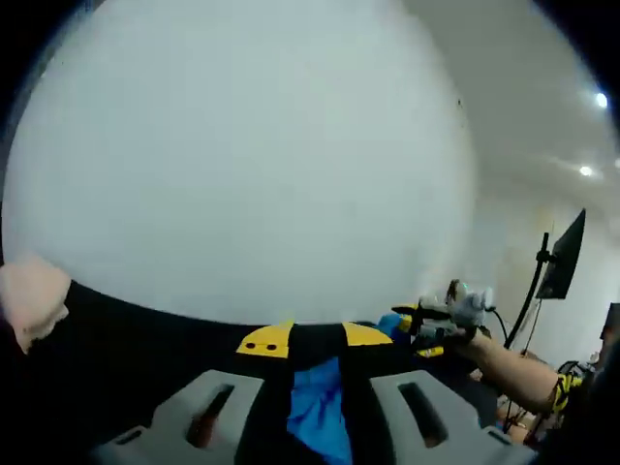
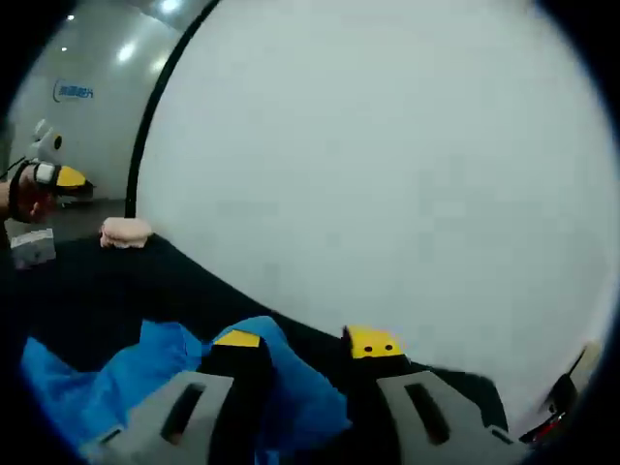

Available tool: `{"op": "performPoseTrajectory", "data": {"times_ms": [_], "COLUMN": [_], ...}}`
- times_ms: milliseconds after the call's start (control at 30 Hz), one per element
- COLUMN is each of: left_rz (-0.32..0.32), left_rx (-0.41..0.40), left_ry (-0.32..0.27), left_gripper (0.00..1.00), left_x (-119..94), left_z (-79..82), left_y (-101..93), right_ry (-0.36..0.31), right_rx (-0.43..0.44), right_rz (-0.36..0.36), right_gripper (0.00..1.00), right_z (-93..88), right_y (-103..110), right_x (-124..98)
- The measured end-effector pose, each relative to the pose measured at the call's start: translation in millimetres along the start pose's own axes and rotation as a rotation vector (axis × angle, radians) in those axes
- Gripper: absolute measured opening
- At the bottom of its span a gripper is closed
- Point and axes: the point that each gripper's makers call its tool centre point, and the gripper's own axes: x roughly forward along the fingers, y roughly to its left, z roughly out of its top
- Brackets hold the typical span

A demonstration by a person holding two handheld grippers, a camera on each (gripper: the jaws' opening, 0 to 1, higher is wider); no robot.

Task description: Spread out the cloth and fold it

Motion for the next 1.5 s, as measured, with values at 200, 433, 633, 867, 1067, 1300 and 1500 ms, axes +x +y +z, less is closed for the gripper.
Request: {"op": "performPoseTrajectory", "data": {"times_ms": [200,433,633,867,1067,1300,1500], "left_rz": [-0.244,-0.306,-0.272,-0.244,-0.286,-0.263,-0.246], "left_rx": [0.041,0.031,0.102,0.357,0.254,0.026,-0.028], "left_ry": [0.259,0.324,0.343,0.352,0.404,0.307,0.185], "left_gripper": [0.23,0.26,0.30,0.46,0.06,0.04,0.05], "left_x": [-63,-120,-93,-50,-44,-75,-110], "left_z": [-125.3,-191.3,-206.3,-234.8,-237.6,-171.1,-86.4], "left_y": [-60.3,-60.8,-61.7,-74.5,-98.0,-110.8,-105.4], "right_ry": [-0.107,-0.094,-0.001,-0.110,0.037,-0.047,-0.418], "right_rx": [-0.076,-0.132,0.029,0.001,-0.105,0.063,0.139], "right_rz": [-0.024,-0.118,-0.117,0.635,0.734,0.663,0.548], "right_gripper": [0.34,0.30,0.32,0.34,0.42,0.01,0.01], "right_z": [-5.2,-34.0,-77.5,-121.4,-213.9,-168.2,-62.5], "right_y": [-28,-82,-96,98,168,155,76], "right_x": [-67,-146,-156,-260,-313,-293,-326]}}
